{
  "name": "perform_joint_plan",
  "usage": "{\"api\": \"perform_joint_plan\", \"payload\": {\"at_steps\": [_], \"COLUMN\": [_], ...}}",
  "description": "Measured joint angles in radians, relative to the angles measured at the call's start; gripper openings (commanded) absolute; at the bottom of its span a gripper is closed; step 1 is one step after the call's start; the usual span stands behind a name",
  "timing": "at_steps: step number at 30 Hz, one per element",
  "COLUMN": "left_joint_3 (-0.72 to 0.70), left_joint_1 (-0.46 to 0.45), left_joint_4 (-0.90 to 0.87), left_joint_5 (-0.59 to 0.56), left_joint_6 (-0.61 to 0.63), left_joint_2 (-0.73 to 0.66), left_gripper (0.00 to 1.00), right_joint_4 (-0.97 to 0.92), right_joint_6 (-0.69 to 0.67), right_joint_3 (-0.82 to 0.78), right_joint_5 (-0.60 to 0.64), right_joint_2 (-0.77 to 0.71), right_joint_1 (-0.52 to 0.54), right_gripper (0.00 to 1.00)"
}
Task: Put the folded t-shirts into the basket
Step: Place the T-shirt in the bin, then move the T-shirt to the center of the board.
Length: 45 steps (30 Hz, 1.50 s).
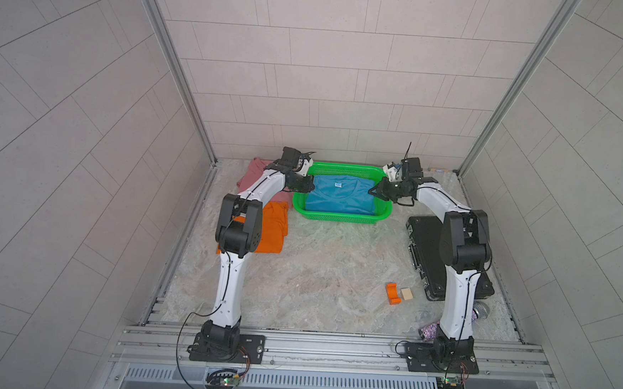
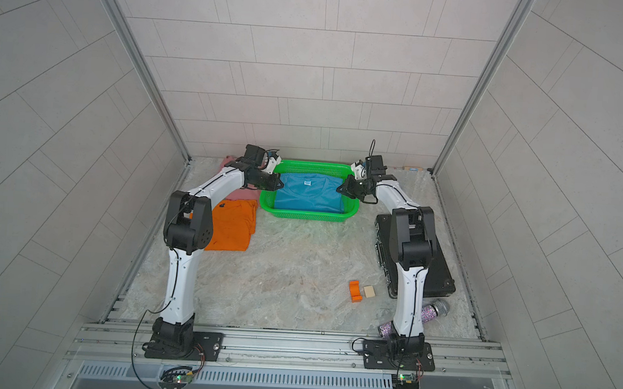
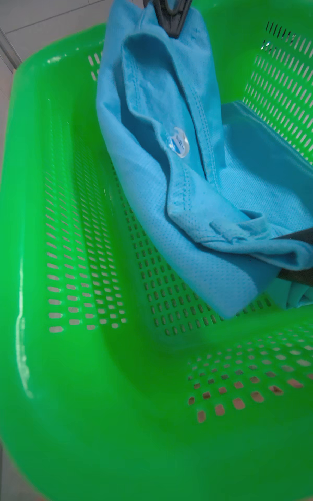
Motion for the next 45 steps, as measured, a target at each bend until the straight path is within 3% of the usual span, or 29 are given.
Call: {"api": "perform_joint_plan", "payload": {"at_steps": [1, 2, 5, 13, 19, 22, 25, 29, 31, 32, 35, 39, 43, 45], "left_joint_3": [0.006, 0.013, 0.057, 0.086, 0.037, 0.001, -0.016, -0.018, -0.022, -0.033, -0.112, -0.285, -0.394, -0.455], "left_joint_1": [0.0, 0.0, -0.009, -0.003, -0.002, 0.001, 0.003, 0.013, 0.027, 0.04, 0.097, 0.209, 0.315, 0.345], "left_joint_4": [0.002, 0.01, 0.02, 0.013, -0.037, -0.078, -0.121, -0.205, -0.256, -0.28, -0.332, -0.37, -0.404, -0.395], "left_joint_5": [0.001, -0.006, -0.019, -0.056, -0.062, -0.071, -0.089, -0.136, -0.161, -0.171, -0.192, -0.232, -0.269, -0.278], "left_joint_6": [-0.005, -0.005, -0.012, -0.01, 0.004, 0.024, 0.049, 0.089, 0.098, 0.099, 0.099, 0.098, 0.093, 0.092], "left_joint_2": [0.004, 0.005, 0.015, 0.013, -0.07, -0.165, -0.257, -0.366, -0.407, -0.433, -0.509, -0.591, -0.58, -0.575], "left_gripper": [0.69, 0.81, 0.91, 0.93, 0.93, 0.93, 1.0, 1.0, 1.0, 1.0, 1.0, 0.99, 0.91, 0.88], "right_joint_4": [0.001, 0.004, 0.019, 0.012, -0.043, -0.072, -0.083, -0.061, -0.032, -0.023, -0.001, 0.029, 0.007, -0.044], "right_joint_6": [-0.005, -0.008, -0.004, -0.026, -0.08, -0.124, -0.175, -0.341, -0.465, -0.528, -0.686, -0.829, -0.956, -1.022], "right_joint_3": [0.008, 0.016, 0.048, 0.056, 0.003, -0.048, -0.082, -0.135, -0.171, -0.189, -0.22, -0.174, -0.075, 0.002], "right_joint_5": [0.004, 0.011, 0.036, 0.142, 0.224, 0.28, 0.321, 0.359, 0.367, 0.367, 0.356, 0.284, 0.224, 0.21], "right_joint_2": [0.007, 0.013, 0.018, -0.024, -0.176, -0.298, -0.381, -0.436, -0.439, -0.436, -0.409, -0.322, -0.212, -0.15], "right_joint_1": [0.0, 0.0, 0.004, -0.003, 0.008, 0.058, 0.133, 0.271, 0.342, 0.373, 0.451, 0.48, 0.48, 0.476], "right_gripper": [0.39, 0.45, 0.58, 0.64, 0.65, 0.66, 0.67, 0.68, 0.98, 1.0, 0.97, 0.91, 0.8, 0.79]}}
